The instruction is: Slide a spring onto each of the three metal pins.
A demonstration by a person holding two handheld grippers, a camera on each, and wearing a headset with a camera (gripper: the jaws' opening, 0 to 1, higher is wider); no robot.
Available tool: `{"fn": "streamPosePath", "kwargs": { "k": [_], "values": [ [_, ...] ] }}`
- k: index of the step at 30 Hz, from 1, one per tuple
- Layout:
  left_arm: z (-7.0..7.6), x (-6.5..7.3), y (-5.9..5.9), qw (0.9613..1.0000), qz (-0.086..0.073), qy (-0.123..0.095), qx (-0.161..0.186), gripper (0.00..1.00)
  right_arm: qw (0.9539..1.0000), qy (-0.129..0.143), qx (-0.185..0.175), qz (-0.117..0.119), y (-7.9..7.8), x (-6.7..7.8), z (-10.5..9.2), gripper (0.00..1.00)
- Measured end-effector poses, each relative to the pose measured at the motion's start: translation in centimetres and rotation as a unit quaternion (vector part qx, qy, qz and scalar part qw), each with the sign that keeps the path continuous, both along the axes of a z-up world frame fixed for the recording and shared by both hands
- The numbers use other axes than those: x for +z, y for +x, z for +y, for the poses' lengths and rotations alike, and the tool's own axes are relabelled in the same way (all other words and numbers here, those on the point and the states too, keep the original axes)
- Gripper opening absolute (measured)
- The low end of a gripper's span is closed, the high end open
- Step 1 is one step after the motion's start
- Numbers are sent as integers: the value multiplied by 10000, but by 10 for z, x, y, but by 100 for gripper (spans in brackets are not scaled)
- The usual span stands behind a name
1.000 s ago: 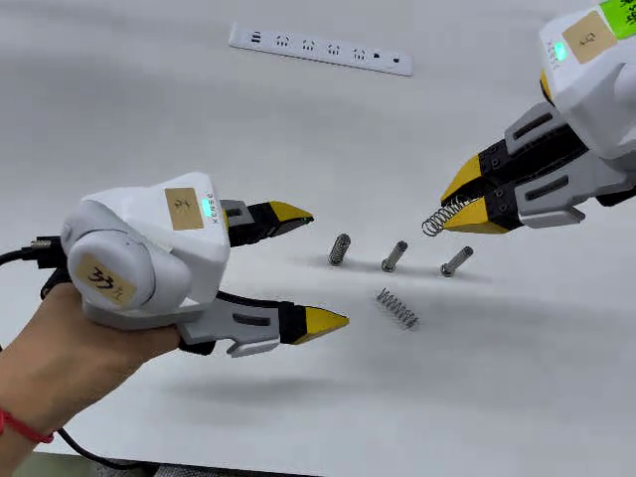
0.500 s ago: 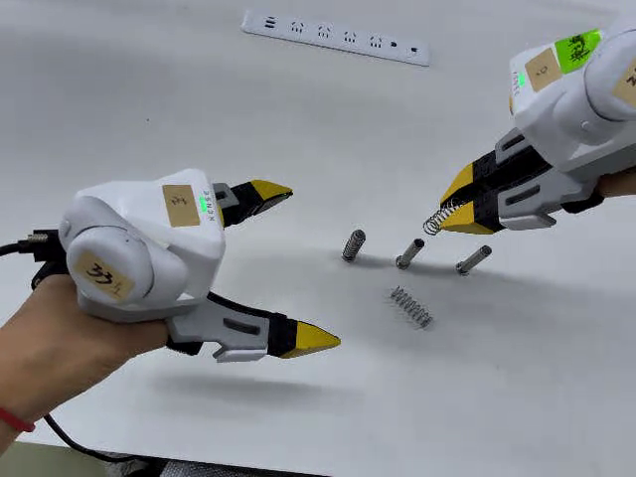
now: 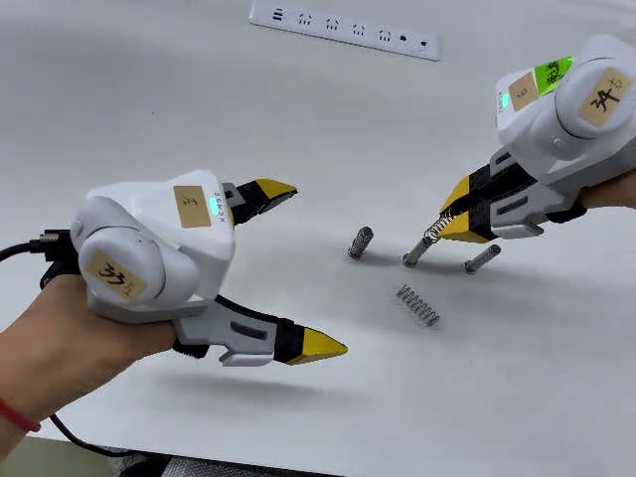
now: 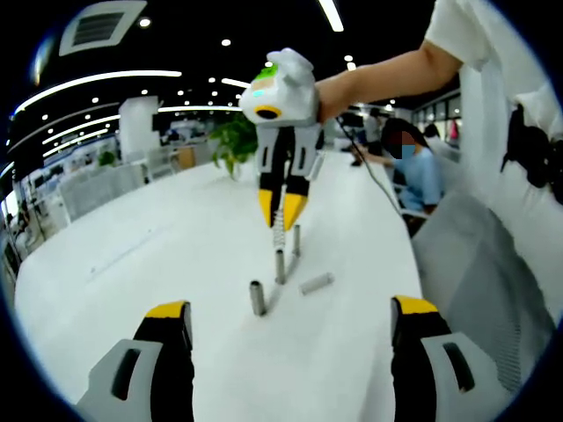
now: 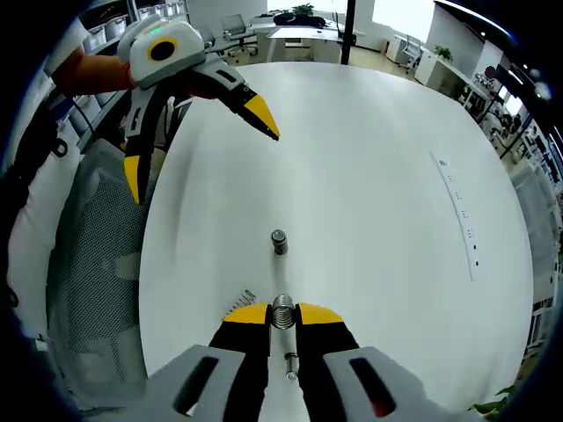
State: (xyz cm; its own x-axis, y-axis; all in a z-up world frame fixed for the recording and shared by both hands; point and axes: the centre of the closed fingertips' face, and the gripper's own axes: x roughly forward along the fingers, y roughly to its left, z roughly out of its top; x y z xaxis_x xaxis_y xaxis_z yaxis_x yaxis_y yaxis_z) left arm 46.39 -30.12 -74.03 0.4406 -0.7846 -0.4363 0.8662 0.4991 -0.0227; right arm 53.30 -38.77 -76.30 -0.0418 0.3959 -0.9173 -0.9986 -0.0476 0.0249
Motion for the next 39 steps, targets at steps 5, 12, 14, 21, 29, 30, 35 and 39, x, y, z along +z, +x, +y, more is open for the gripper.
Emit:
{"fn": "streamPosePath", "kwargs": {
  "k": [5,12,14,21,29,30,35,39],
  "values": [
    [-1,0,0,10000,11,-24,-9,95,10000,-26,-6,22,0,-3,0,12],
    [-1,-1,0,10000,30,-48,4,95,10000,-51,4,66,-1,-8,2,12],
    [-1,-2,0,10000,38,-46,0,95,10000,-51,1,74,-2,-9,2,12],
    [-1,-2,-1,10000,57,-76,8,95,10000,-77,47,40,-1,-16,3,12],
    [-2,-3,-1,9999,71,-86,4,95,9999,-93,136,-21,-3,-26,6,12],
    [-2,-4,-1,9999,70,-79,4,95,9998,-96,149,-35,-3,-28,6,12],
    [-2,-4,-2,9999,88,-92,12,94,9998,-117,148,-50,-4,-35,5,12],
    [-2,-3,-2,9999,92,-126,14,94,9998,-115,128,-46,-3,-39,5,12]
  ]
}}
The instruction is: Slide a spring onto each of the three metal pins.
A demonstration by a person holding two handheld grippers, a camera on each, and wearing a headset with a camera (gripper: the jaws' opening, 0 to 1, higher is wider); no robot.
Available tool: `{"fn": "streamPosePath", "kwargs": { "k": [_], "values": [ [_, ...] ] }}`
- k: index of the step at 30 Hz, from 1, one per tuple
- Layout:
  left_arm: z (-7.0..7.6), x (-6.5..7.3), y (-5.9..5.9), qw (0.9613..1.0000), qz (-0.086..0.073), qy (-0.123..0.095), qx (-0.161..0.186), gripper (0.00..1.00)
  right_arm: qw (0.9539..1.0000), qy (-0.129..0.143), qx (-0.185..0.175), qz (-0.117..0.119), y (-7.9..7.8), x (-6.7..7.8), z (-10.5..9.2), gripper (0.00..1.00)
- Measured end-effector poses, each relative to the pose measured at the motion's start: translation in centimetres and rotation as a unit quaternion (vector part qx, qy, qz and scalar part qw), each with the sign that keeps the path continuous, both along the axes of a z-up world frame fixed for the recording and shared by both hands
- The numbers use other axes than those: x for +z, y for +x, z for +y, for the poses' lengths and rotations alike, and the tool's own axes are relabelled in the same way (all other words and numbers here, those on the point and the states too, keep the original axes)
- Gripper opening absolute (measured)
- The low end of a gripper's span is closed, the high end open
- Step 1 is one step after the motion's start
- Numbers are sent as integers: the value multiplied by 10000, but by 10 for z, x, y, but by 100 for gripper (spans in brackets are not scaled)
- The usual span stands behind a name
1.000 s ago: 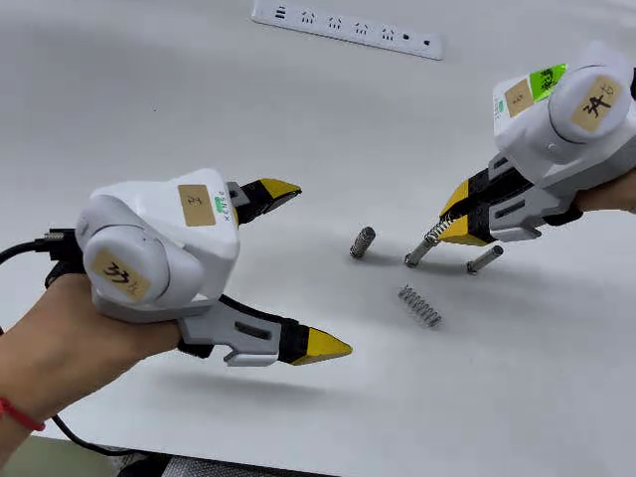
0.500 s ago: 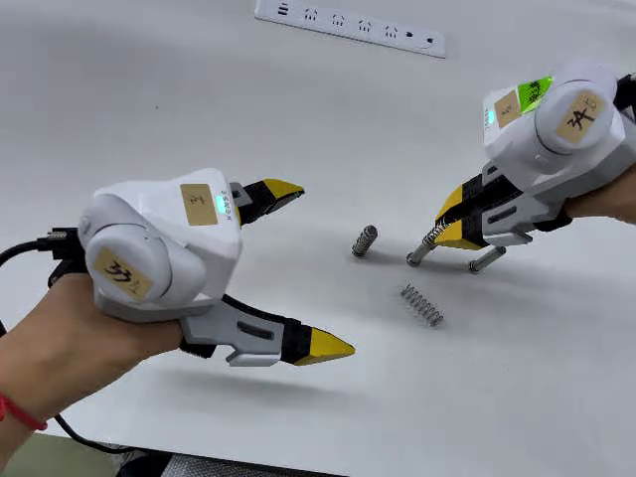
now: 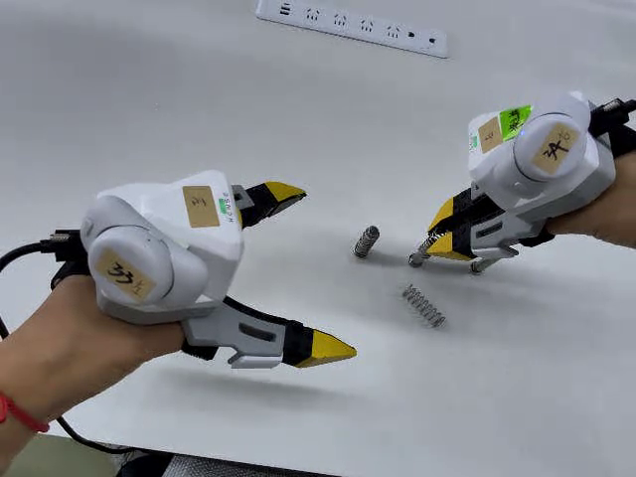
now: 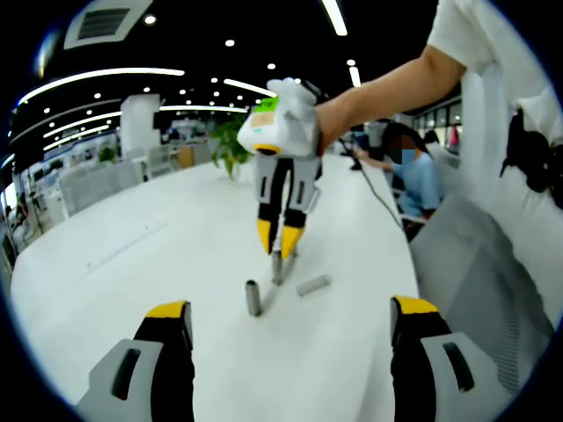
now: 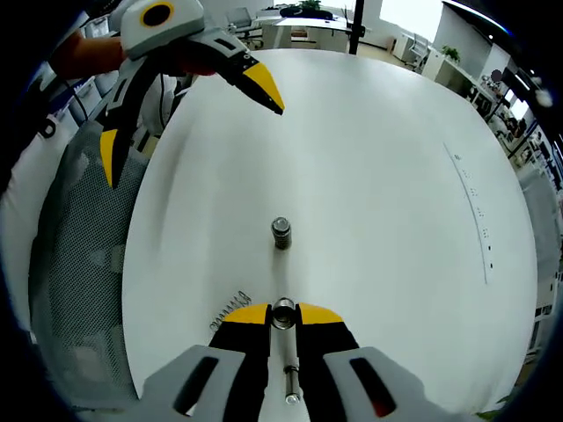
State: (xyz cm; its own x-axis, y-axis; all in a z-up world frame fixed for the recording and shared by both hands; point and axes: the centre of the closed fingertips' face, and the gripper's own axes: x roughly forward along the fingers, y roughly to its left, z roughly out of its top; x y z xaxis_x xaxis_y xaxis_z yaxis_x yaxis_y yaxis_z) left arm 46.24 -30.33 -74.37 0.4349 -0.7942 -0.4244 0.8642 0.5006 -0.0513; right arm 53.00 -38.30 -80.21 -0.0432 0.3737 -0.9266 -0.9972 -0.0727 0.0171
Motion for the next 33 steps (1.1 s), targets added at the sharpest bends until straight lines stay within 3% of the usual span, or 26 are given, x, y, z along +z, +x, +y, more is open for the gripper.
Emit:
{"fn": "streamPosePath", "kwargs": {
  "k": [19,29,33],
  "values": [
    [2,-2,1,10000,12,-13,10,94,9998,-76,114,-154,0,-22,0,12],
    [4,-3,1,10000,17,17,32,93,9999,-34,24,-108,-5,-20,4,13],
    [5,-2,1,10000,11,42,39,93,9999,33,-58,-134,-3,-17,5,18]
  ]
}}
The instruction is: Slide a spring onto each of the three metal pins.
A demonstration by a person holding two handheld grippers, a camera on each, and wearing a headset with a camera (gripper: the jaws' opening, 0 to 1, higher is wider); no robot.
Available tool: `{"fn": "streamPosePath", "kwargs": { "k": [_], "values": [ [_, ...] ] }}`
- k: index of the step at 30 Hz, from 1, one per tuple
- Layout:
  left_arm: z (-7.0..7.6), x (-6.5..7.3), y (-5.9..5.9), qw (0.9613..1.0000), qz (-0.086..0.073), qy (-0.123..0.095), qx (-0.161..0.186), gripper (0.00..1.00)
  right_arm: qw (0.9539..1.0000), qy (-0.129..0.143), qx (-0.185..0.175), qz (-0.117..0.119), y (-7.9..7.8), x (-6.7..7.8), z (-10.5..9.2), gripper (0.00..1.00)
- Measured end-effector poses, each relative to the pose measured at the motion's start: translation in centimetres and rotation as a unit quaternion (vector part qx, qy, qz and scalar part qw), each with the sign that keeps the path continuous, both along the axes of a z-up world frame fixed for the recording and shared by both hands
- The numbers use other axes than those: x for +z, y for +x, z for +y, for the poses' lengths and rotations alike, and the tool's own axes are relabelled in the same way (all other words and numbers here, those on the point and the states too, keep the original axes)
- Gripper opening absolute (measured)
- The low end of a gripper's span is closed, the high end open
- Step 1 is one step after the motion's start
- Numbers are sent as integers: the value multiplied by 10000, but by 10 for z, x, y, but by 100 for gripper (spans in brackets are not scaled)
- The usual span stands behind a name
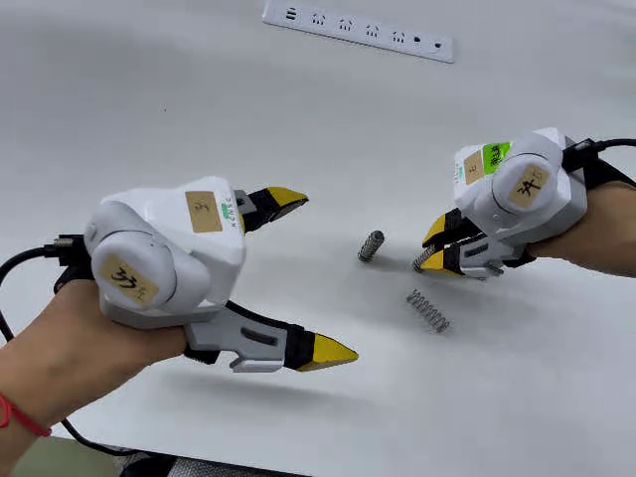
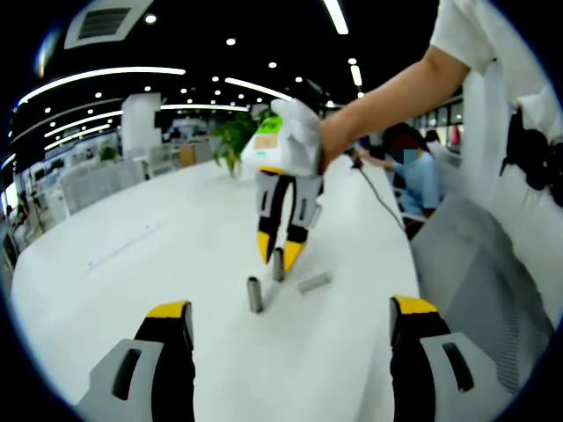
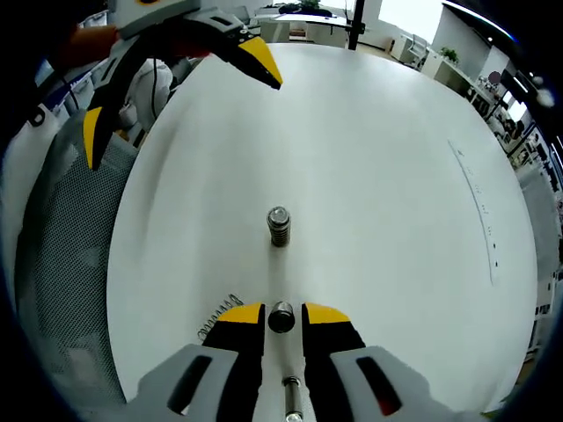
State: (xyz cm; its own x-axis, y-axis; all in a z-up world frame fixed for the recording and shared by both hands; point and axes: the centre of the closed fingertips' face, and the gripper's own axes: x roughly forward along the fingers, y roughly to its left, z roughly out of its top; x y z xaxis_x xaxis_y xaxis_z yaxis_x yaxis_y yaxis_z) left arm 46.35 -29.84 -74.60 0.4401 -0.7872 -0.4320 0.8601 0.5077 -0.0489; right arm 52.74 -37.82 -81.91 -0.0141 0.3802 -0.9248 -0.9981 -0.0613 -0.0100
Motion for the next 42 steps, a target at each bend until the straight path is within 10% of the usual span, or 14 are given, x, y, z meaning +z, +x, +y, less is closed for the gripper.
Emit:
{"fn": "streamPosePath", "kwargs": {
  "k": [7,20,30,34,42],
  "values": [
    [2,1,0,10000,-12,72,5,94,9983,455,-360,-4,4,21,-2,27],
    [1,8,-7,9995,-91,310,-75,93,9818,1526,-1128,-23,-8,82,-27,61],
    [-1,16,-15,9961,-237,782,-329,89,9583,2351,-1621,-52,-27,100,-60,76],
    [-6,17,-13,9920,-335,1087,-552,83,9487,2584,-1822,-34,-37,99,-80,80],
    [-39,4,-14,9693,-582,1911,-1432,71,9335,2835,-2197,21,-53,91,-117,84]
  ]
}}
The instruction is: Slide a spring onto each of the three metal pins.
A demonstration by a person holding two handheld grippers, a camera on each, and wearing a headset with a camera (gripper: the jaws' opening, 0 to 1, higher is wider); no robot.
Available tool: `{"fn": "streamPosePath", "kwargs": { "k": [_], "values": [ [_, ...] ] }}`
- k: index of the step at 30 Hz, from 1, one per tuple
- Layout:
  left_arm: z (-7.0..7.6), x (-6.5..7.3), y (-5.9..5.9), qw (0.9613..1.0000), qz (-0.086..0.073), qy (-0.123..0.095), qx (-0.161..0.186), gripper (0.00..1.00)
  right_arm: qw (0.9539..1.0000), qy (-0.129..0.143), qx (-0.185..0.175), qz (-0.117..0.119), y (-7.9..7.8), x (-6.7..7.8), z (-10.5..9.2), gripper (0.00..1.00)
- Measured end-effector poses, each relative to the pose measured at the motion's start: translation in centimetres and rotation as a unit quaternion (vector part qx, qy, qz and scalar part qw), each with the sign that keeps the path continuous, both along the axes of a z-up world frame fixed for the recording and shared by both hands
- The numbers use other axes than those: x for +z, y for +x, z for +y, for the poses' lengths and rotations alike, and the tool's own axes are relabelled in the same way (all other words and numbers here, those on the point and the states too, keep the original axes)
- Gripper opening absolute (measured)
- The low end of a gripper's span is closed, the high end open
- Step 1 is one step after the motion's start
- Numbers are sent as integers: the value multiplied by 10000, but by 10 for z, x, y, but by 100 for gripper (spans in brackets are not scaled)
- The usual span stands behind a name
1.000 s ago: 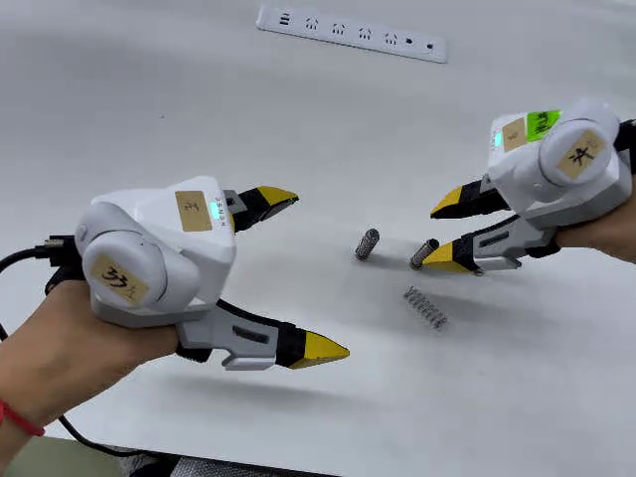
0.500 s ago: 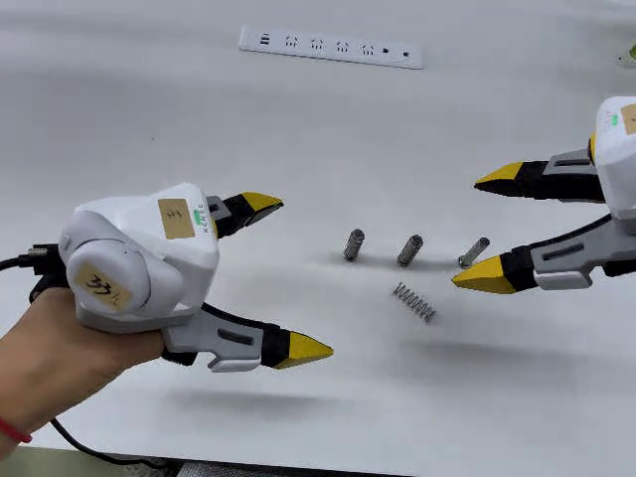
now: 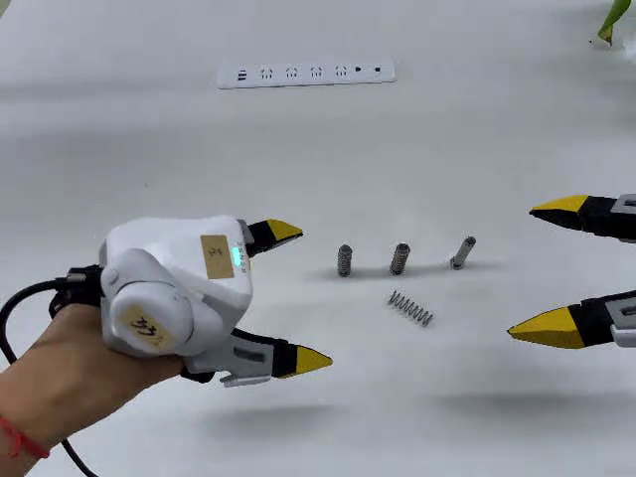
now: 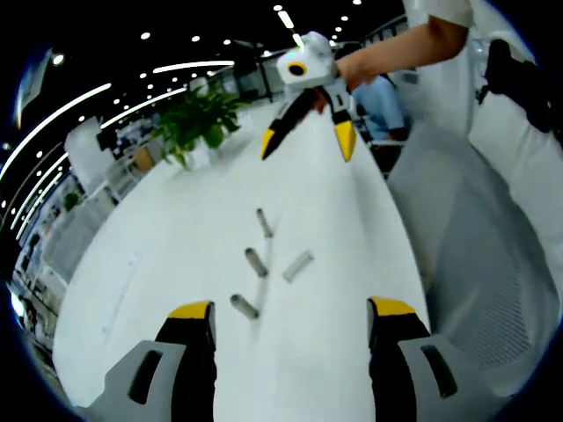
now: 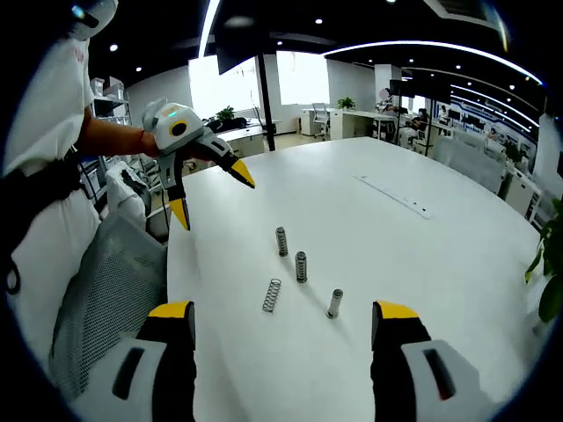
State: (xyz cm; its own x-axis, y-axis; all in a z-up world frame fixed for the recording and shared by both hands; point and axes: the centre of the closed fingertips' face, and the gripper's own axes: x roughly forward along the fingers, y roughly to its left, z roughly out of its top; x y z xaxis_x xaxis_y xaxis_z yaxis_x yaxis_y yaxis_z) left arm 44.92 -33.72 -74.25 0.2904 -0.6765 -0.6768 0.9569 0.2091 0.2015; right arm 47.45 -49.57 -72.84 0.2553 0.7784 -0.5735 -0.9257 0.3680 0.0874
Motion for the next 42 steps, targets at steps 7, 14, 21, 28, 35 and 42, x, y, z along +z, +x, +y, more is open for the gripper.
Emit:
{"fn": "streamPosePath", "kwargs": {
  "k": [7,14,21,28,35,42],
  "values": [
    [-44,-24,1,9988,121,249,-411,59,9993,135,-332,79,-9,-9,-28,84],
    [-78,-56,6,9969,457,328,-543,51,9978,237,-608,150,-15,-17,-44,83],
    [-85,-81,17,9964,628,527,-230,42,9961,302,-806,198,-15,-23,-54,82],
    [-85,-98,25,9954,632,702,152,40,9949,373,-901,252,-15,-28,-57,82],
    [-78,-103,27,9935,683,829,386,33,9946,389,-936,234,-12,-27,-57,81],
    [-66,-104,23,9913,759,903,578,26,9947,357,-930,234,-14,-29,-61,81]
  ]
}}
